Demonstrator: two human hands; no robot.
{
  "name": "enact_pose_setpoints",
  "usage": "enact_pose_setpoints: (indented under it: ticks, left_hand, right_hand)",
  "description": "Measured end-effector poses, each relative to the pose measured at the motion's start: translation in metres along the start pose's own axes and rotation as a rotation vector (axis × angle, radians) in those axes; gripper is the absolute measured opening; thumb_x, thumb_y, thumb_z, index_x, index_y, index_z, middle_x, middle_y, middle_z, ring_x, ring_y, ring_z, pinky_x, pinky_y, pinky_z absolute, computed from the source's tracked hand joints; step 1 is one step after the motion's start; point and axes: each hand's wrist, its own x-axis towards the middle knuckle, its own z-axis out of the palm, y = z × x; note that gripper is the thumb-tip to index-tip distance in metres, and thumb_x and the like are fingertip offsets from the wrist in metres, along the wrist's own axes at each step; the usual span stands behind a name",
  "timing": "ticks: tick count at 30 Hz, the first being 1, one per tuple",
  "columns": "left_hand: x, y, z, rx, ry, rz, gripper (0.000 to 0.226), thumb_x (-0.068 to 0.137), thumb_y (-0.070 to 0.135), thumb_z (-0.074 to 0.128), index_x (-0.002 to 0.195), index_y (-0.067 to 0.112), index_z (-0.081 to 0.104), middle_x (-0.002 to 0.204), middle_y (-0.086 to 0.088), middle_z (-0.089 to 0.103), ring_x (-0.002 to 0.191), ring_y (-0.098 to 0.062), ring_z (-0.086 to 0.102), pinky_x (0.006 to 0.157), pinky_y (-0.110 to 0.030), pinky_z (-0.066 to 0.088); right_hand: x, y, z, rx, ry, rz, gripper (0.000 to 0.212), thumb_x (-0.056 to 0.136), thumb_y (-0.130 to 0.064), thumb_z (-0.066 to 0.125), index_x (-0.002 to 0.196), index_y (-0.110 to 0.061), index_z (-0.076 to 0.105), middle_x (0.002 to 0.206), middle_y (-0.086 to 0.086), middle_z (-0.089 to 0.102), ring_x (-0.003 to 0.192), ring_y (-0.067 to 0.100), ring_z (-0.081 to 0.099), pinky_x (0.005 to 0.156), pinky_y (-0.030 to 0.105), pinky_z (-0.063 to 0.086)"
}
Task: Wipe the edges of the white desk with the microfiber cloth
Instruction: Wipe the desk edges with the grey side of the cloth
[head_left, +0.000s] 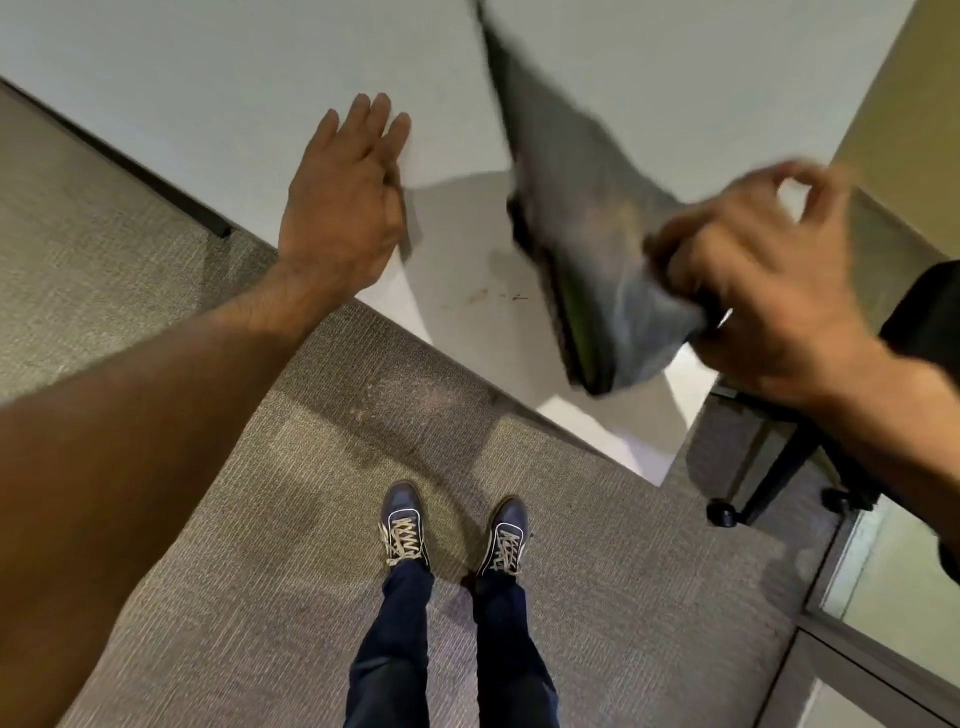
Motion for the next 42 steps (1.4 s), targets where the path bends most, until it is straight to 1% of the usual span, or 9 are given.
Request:
enact_pose_setpoints:
  ticks: [4, 10, 12, 15, 19, 22, 26, 32, 42]
  left_hand:
    - [-0.002, -0.001, 0.002, 0.056, 0.002, 0.02, 0.049, 0.11, 0.018, 0.027, 0.157, 0.007, 0.031, 0.165, -0.013, 0.027, 0.154, -0.025, 0.02, 0.128, -0.04, 0.011]
    - [-0.001, -0.003, 0.004, 0.052, 0.01, 0.018, 0.049, 0.11, 0.021, 0.024, 0.157, 0.008, 0.032, 0.165, -0.012, 0.026, 0.155, -0.023, 0.019, 0.128, -0.036, 0.008]
    - [-0.001, -0.002, 0.005, 0.047, 0.015, 0.015, 0.049, 0.11, 0.021, 0.024, 0.156, 0.008, 0.032, 0.165, -0.012, 0.027, 0.154, -0.023, 0.02, 0.128, -0.036, 0.008]
    - [-0.001, -0.001, 0.005, 0.053, 0.022, 0.017, 0.048, 0.11, 0.021, 0.025, 0.156, 0.008, 0.033, 0.164, -0.012, 0.028, 0.154, -0.023, 0.021, 0.128, -0.037, 0.01]
    - [-0.002, -0.001, 0.004, 0.055, 0.015, 0.014, 0.048, 0.11, 0.022, 0.025, 0.156, 0.008, 0.033, 0.164, -0.012, 0.028, 0.154, -0.023, 0.021, 0.128, -0.038, 0.011]
    - [-0.001, -0.002, 0.005, 0.056, 0.029, 0.017, 0.049, 0.11, 0.023, 0.023, 0.156, 0.009, 0.034, 0.164, -0.012, 0.029, 0.154, -0.023, 0.022, 0.128, -0.039, 0.012]
    - [0.0, -0.004, 0.007, 0.065, 0.022, 0.019, 0.05, 0.11, 0.023, 0.022, 0.156, 0.009, 0.033, 0.164, -0.012, 0.028, 0.154, -0.023, 0.02, 0.128, -0.039, 0.012]
    - [-0.002, -0.004, 0.007, 0.072, 0.027, 0.021, 0.051, 0.11, 0.024, 0.021, 0.156, 0.009, 0.033, 0.164, -0.012, 0.028, 0.154, -0.023, 0.021, 0.128, -0.04, 0.012]
    - [-0.002, 0.002, 0.001, 0.135, -0.054, 0.01, 0.055, 0.11, 0.032, 0.018, 0.159, 0.009, 0.024, 0.167, -0.012, 0.02, 0.156, -0.024, 0.014, 0.127, -0.042, 0.009]
  right_hand:
    - [-0.072, -0.023, 0.026, -0.12, -0.237, -0.087, 0.003, 0.104, -0.008, 0.051, 0.102, -0.011, 0.052, 0.113, 0.017, 0.072, 0.112, 0.032, 0.071, 0.11, 0.059, 0.033]
    - [-0.095, -0.038, 0.014, -0.125, -0.371, 0.072, 0.024, 0.084, -0.008, 0.049, 0.104, -0.007, 0.062, 0.13, 0.017, 0.067, 0.135, 0.033, 0.058, 0.113, 0.077, 0.019]
    - [-0.087, -0.043, 0.005, -0.053, -0.351, 0.17, 0.034, 0.074, -0.015, 0.054, 0.104, -0.006, 0.067, 0.13, 0.017, 0.066, 0.138, 0.034, 0.054, 0.115, 0.077, 0.016]
    - [-0.062, -0.06, 0.012, 0.07, -0.245, 0.298, 0.044, 0.087, -0.037, 0.054, 0.123, -0.013, 0.064, 0.14, 0.016, 0.059, 0.143, 0.033, 0.046, 0.119, 0.071, 0.017]
    - [-0.016, -0.091, 0.052, -0.028, -0.46, 0.252, 0.07, 0.1, -0.068, 0.035, 0.16, -0.031, 0.031, 0.17, 0.011, 0.02, 0.159, 0.031, 0.012, 0.122, 0.07, 0.012]
    - [-0.012, -0.097, 0.081, -0.071, -0.56, 0.244, 0.063, 0.106, -0.06, 0.026, 0.163, -0.033, 0.022, 0.172, 0.005, 0.015, 0.16, 0.028, 0.009, 0.121, 0.07, 0.013]
    - [-0.017, -0.083, 0.096, -0.082, -0.462, 0.349, 0.052, 0.109, -0.046, 0.033, 0.159, -0.034, 0.031, 0.168, 0.001, 0.03, 0.157, 0.026, 0.024, 0.118, 0.071, 0.02]
    - [0.006, -0.071, 0.105, -0.067, -0.427, 0.509, 0.048, 0.11, -0.033, 0.044, 0.157, -0.03, 0.038, 0.167, 0.004, 0.033, 0.156, 0.029, 0.026, 0.116, 0.076, 0.022]
    - [-0.004, -0.1, 0.092, -0.077, -0.508, 0.531, 0.064, 0.098, -0.015, 0.055, 0.159, -0.021, 0.035, 0.168, 0.009, 0.027, 0.158, 0.032, 0.02, 0.118, 0.074, 0.02]
